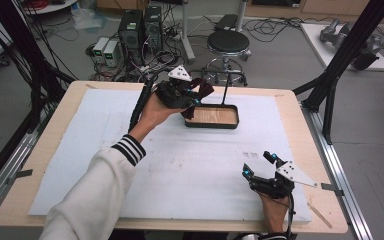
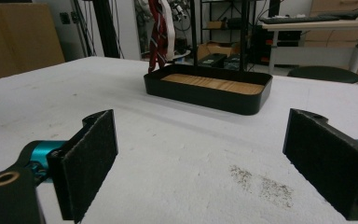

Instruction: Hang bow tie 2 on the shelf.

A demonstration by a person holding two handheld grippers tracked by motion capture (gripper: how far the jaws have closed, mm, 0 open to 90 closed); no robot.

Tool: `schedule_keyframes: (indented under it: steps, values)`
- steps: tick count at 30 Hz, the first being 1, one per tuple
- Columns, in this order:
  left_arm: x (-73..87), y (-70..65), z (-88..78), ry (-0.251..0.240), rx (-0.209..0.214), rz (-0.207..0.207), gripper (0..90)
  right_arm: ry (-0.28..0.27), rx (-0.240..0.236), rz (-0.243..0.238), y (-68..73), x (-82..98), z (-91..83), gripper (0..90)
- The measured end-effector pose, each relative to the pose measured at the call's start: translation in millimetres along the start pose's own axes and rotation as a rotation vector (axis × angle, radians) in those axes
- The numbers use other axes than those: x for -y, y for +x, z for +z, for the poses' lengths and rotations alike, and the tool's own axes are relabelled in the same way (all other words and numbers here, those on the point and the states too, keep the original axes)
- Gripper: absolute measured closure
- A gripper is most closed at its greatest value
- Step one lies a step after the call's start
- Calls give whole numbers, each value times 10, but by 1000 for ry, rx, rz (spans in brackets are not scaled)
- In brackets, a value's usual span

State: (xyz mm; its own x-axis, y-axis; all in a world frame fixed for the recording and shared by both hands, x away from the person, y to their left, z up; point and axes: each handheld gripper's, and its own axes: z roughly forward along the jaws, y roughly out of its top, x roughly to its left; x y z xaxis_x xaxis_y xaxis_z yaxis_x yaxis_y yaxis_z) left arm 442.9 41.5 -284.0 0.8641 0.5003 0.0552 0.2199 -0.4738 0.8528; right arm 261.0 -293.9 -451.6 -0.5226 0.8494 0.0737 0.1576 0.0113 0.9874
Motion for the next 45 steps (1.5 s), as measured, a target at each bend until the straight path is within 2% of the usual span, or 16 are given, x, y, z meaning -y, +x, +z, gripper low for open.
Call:
schedule_keyframes:
  steps: [18, 20, 30, 45]
  values:
    - [-14, 111, 261, -47, -61, -18, 736, 6, 3, 2, 8, 0, -1, 91]
    - [-14, 123, 289, -60, -72, -34, 736, 7, 3, 4, 8, 0, -2, 91]
    - [1, 163, 346, -72, -77, -57, 736, 7, 1, 7, 6, 0, -1, 91]
    - [26, 178, 493, -44, -93, -81, 736, 4, 4, -1, -1, -1, 0, 91]
